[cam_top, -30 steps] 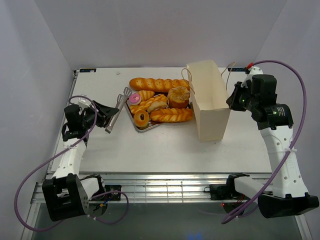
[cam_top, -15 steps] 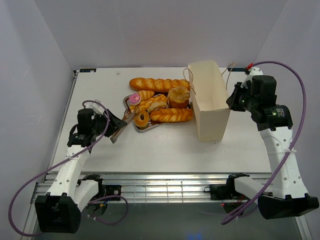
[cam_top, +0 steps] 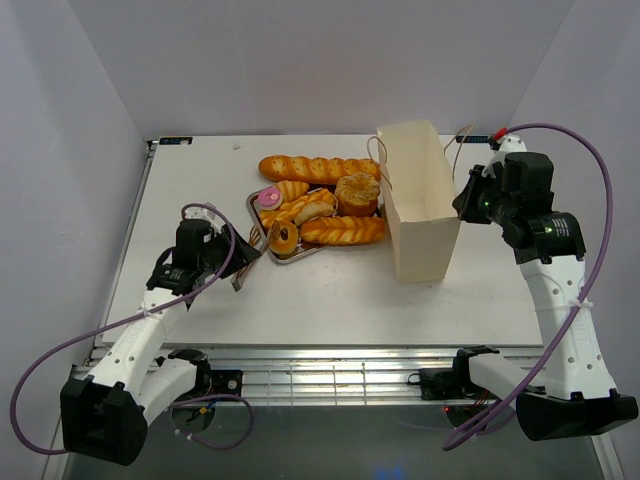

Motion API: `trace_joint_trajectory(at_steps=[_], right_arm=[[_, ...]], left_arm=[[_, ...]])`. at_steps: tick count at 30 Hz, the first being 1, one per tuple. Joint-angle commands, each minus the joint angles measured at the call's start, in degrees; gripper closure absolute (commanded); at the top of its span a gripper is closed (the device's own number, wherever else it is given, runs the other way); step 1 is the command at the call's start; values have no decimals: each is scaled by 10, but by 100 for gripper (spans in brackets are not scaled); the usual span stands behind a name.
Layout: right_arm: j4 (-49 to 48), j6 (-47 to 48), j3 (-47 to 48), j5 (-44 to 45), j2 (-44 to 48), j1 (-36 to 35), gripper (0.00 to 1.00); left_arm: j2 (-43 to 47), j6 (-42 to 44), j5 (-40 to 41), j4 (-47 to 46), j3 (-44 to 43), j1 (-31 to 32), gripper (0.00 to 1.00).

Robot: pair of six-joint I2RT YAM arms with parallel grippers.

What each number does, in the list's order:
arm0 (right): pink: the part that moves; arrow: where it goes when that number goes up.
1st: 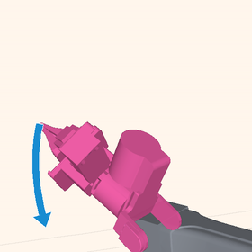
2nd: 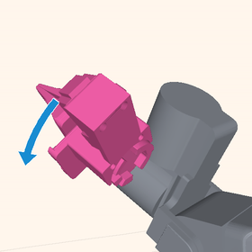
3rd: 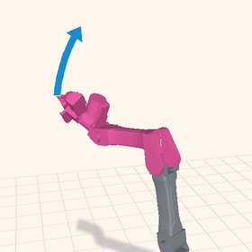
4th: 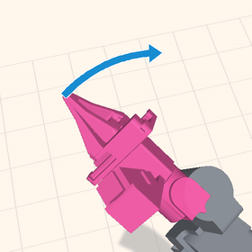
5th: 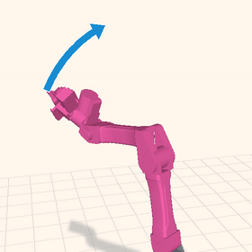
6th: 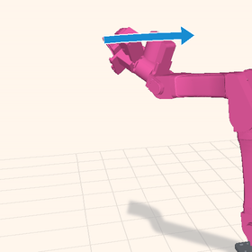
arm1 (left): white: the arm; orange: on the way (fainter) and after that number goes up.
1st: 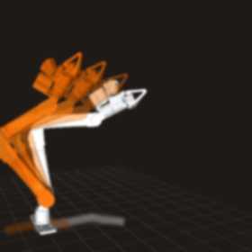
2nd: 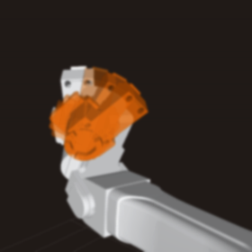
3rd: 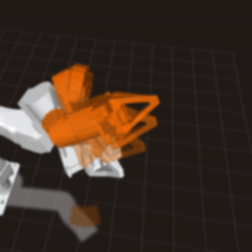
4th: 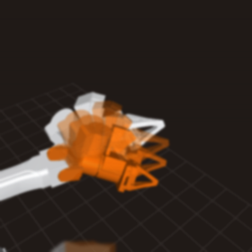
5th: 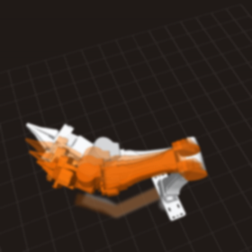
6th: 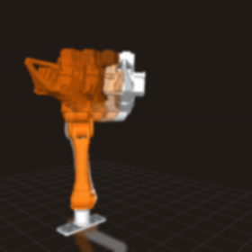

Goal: Place the fake bread into the paper bag
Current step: Pick up the fake bread from the plate.

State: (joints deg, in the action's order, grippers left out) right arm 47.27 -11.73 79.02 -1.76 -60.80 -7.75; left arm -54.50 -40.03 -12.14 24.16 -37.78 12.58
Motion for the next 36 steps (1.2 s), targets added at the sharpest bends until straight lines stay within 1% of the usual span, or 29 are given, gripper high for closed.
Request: trace_joint_trajectory(at_steps=[1, 4, 8, 17, 29, 32, 36], right_arm=[[-21, 5, -3, -7, 7, 0, 92], [-23, 4, -4, -12, 8, 0, 92], [-24, 2, -6, -16, 8, 0, 92], [-23, 3, -10, -14, 13, 0, 92], [-24, 2, -15, -17, 15, 0, 92], [-25, 2, -17, -18, 16, 0, 92], [-25, 1, -16, -18, 16, 0, 92]], left_arm=[[19, 10, 44, -2, -24, 9, 40], [11, 14, 48, 1, -27, 10, 40], [-8, 7, 32, -10, -20, 14, 40], [-17, 0, 20, -30, -11, 24, 40], [-42, 1, 29, -36, 5, 34, 43], [-45, 2, 31, -39, 9, 34, 45], [-38, 0, 33, -39, 9, 35, 52]])
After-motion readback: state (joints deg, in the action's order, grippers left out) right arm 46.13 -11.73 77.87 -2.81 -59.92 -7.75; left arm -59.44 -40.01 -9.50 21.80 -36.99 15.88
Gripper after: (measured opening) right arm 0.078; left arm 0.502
